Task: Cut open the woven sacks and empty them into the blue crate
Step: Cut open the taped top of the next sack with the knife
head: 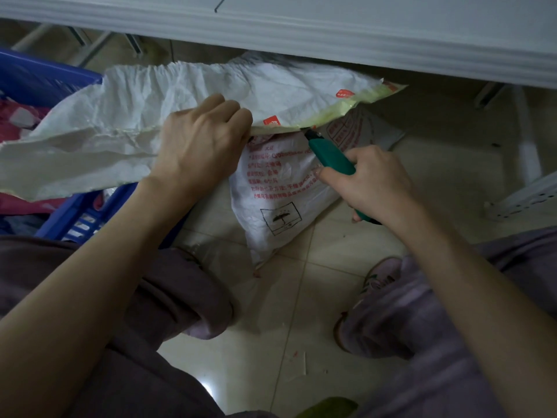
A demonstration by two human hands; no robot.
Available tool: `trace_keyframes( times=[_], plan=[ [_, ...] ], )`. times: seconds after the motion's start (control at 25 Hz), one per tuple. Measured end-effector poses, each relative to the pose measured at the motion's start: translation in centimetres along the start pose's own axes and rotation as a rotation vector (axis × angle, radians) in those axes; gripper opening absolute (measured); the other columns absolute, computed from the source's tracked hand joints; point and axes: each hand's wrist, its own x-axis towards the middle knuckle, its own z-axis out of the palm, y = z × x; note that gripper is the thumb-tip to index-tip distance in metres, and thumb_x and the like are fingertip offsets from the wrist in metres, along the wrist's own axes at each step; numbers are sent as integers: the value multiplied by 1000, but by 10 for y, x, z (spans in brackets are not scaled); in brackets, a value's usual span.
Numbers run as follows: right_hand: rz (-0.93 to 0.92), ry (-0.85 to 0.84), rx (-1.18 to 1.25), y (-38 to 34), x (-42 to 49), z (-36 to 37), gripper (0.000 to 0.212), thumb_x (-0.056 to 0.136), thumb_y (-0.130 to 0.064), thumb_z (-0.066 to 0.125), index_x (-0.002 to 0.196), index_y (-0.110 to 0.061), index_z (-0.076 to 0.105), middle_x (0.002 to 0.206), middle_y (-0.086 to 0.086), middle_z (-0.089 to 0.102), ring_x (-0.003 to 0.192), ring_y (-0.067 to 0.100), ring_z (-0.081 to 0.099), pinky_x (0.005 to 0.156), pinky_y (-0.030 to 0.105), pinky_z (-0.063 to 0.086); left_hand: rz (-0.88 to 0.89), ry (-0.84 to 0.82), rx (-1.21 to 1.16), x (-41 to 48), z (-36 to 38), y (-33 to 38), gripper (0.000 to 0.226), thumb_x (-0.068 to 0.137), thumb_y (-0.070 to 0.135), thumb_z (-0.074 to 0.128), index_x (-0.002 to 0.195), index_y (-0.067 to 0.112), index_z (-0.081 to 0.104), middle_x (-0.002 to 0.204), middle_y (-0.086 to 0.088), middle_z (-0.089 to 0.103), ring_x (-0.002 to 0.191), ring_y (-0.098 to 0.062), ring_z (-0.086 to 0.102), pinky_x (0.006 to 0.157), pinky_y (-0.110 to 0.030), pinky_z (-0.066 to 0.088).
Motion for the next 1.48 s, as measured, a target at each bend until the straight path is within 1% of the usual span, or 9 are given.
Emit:
trace_keyframes(
  times=[0.36,0.48,0.56,0.64,0.72,0.92,1.12,1.32,1.48],
  plan=[
    [13,-18,71,5,1,-5,38,87,-40,63,89,-3,65,50,2,52,27,6,51,27,13,32,-35,-19,-28,-1,-2,-4,20,86,8,53,67,9,50,64,-7,53,61,-26,52,44,-24,22],
    [4,-36,46,5,1,-4,38,87,-39,62,89,-1,64,52,3,52,27,7,51,27,14,31,-35,-37,-47,-2,-3,-6,19,86,12,55,67,7,54,65,-8,57,66,-28,55,46,-27,31],
    [-1,-12,40,4,0,-4,36,87,-38,62,87,-2,63,54,4,53,29,8,53,27,14,30,-6,-71,-65,1,-2,0,18,87,18,52,77,6,62,83,-13,65,82,-32,60,61,-38,44],
    [-37,11,22,0,-1,-7,35,87,-38,61,85,-3,63,58,6,58,33,12,57,27,15,30,21,-85,-66,7,1,11,16,81,17,58,91,8,68,115,-17,62,107,-34,57,83,-47,44],
    [-78,18,19,-4,-3,-9,33,87,-38,61,85,-5,64,63,9,64,34,14,58,27,15,29,61,-61,-20,15,6,18,18,76,16,63,92,11,71,127,-14,57,115,-30,54,91,-46,41],
    [-90,-18,37,-3,-9,-15,32,87,-36,61,88,-4,64,62,10,63,33,13,58,27,17,33,15,-21,63,34,24,31,19,80,17,61,97,13,68,110,-3,66,89,-21,63,71,-33,47],
    [-89,-26,69,0,-7,-20,34,87,-36,62,93,-4,65,62,9,63,33,12,58,30,19,36,-93,-96,-132,43,18,30,26,87,4,55,112,2,58,115,-14,60,93,-34,61,71,-42,49],
    [-99,-25,109,-4,-4,-21,35,87,-35,62,96,-2,65,72,10,66,36,12,59,30,18,38,-89,-99,-156,44,17,30,10,86,5,56,93,1,62,103,-13,64,86,-33,62,64,-40,50],
    [-71,-54,126,-8,3,-16,29,88,-36,61,82,-7,61,66,4,62,32,10,57,30,15,35,-65,-89,-132,41,20,28,10,86,3,54,84,3,63,100,-11,65,84,-31,61,61,-39,50]
  ],
)
